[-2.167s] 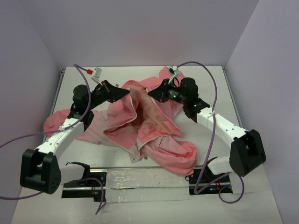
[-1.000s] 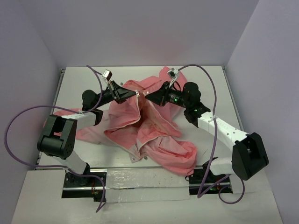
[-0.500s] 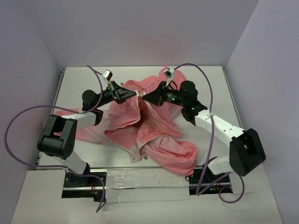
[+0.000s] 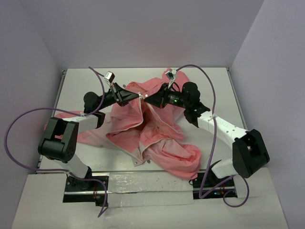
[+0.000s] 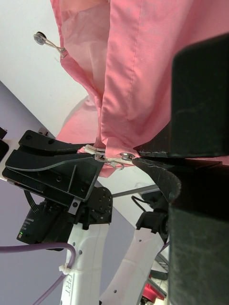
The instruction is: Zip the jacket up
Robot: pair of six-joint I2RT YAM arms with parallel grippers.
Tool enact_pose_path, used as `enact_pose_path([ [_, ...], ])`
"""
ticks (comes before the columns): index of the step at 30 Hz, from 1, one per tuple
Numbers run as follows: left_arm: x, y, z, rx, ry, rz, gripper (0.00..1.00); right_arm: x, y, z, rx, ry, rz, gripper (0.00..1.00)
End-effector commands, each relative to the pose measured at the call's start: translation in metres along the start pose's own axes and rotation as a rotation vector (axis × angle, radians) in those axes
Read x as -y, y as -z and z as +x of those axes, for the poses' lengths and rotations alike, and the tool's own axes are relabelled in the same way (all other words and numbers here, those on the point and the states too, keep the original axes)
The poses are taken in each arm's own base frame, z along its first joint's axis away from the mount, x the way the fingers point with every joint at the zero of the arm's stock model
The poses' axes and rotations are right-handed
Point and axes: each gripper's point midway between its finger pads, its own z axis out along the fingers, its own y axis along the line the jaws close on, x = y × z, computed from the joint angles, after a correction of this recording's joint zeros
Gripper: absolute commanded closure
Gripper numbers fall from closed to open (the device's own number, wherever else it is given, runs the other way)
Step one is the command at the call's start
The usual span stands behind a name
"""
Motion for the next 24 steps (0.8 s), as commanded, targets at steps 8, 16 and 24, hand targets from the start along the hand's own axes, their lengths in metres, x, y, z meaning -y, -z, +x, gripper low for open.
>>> enact_pose_path([
  [8, 0.0859, 0.0124, 0.0264, -0.046, -0.456, 0.361, 1.00, -0.0227, -0.0018, -0.0279, 0.081, 0.071, -0.054, 1.00],
  [16, 0.0857, 0.0129, 0.0270, -0.045, -0.457, 0.361, 1.00, -0.0195, -0.0003, -0.0256, 0.082, 0.067, -0.041, 1.00],
  [24, 0.0854, 0.0135, 0.0275, -0.045, -0.456, 0.361, 1.00, -0.0167, -0.0030, -0.0187, 0.057, 0.054, -0.048, 1.00],
])
